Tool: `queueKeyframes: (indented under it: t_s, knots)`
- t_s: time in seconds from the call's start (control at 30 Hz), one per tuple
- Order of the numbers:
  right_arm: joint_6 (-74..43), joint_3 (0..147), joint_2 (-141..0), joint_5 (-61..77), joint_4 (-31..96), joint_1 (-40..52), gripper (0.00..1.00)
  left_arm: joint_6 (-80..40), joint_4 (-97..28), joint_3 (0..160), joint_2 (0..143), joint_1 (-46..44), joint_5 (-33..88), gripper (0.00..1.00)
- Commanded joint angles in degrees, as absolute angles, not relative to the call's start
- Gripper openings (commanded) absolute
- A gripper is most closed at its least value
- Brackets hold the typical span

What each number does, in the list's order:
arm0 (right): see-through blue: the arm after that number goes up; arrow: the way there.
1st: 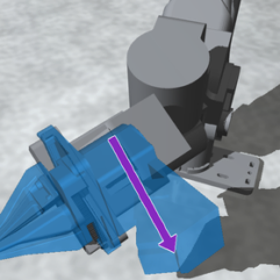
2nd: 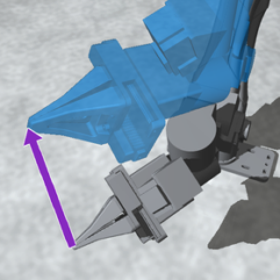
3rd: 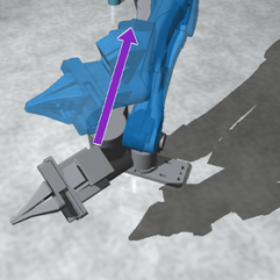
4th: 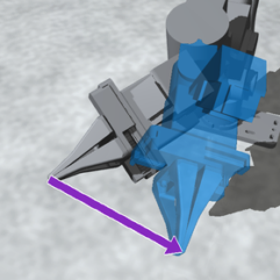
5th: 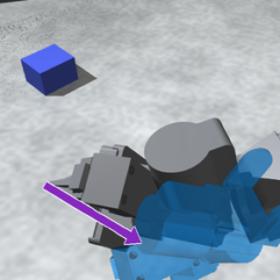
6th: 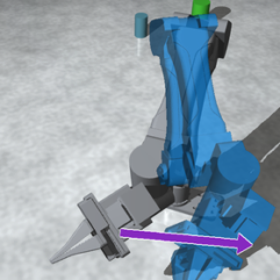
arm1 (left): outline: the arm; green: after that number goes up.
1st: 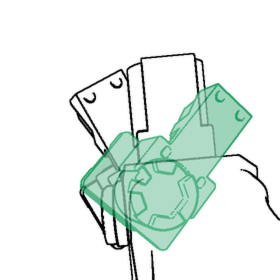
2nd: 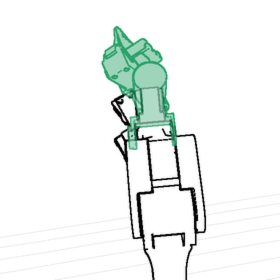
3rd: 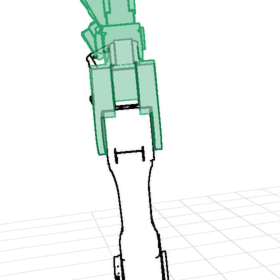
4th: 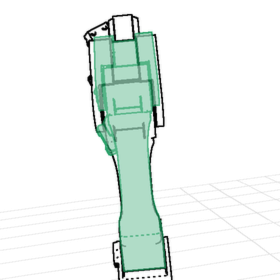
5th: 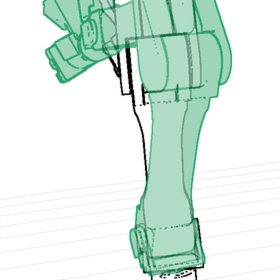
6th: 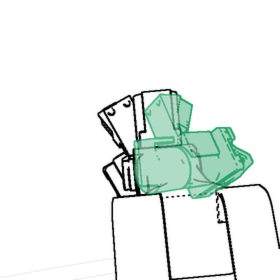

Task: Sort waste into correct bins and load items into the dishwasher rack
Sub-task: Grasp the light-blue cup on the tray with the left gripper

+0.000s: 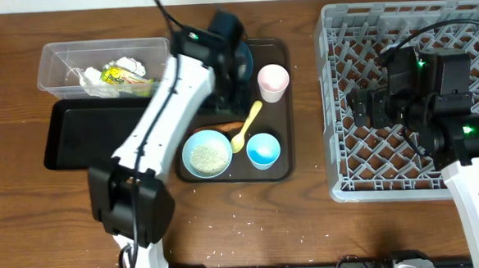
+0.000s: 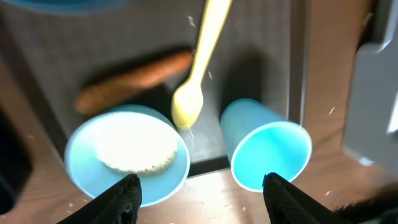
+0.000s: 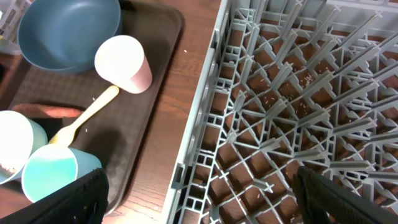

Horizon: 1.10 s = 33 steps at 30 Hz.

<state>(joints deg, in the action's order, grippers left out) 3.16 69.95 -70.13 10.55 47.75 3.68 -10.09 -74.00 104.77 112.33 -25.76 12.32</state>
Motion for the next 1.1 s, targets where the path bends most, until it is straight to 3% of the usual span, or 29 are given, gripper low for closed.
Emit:
queueKeyframes:
  t_s: [0.0, 0.23, 0.33, 0.47, 0.6, 0.7, 0.87, 1.07]
  knots:
    - [2.2, 70.5, -70.4, 11.0, 47.8, 4.1, 0.94, -8.8, -72.4, 99.7, 112.6, -27.3, 12.5, 0.65]
    - [2.2, 70.5, -70.4, 11.0, 47.8, 4.1, 0.94, -10.2, -65.8, 91.4, 112.6, -29.5, 14.4, 0.64]
    - [2.2, 70.5, -70.4, 11.2, 47.8, 4.1, 0.94, -10.1, -63.9, 90.2, 112.6, -30.3, 14.5, 0.59]
    - [2.2, 70.5, -70.4, 11.5, 47.8, 4.1, 0.94, -10.2, -60.7, 87.9, 112.7, -31.5, 14.6, 0.36]
    - [2.2, 70.5, -70.4, 11.4, 47.8, 4.1, 0.94, -10.4, -58.5, 85.5, 112.7, -32.2, 14.5, 0.24]
    - [2.1, 70.5, -70.4, 11.5, 47.8, 4.1, 0.94, -11.2, -58.3, 85.1, 112.8, -32.2, 14.5, 0.06]
    - [-2.6, 70.5, -70.4, 14.2, 46.7, 4.1, 0.94, -13.1, -58.7, 87.5, 111.9, -29.8, 17.4, 0.06]
    - [-3.4, 70.3, -70.7, 25.6, 42.2, 4.4, 0.94, -11.2, -56.2, 92.0, 107.7, -21.4, 42.3, 0.06]
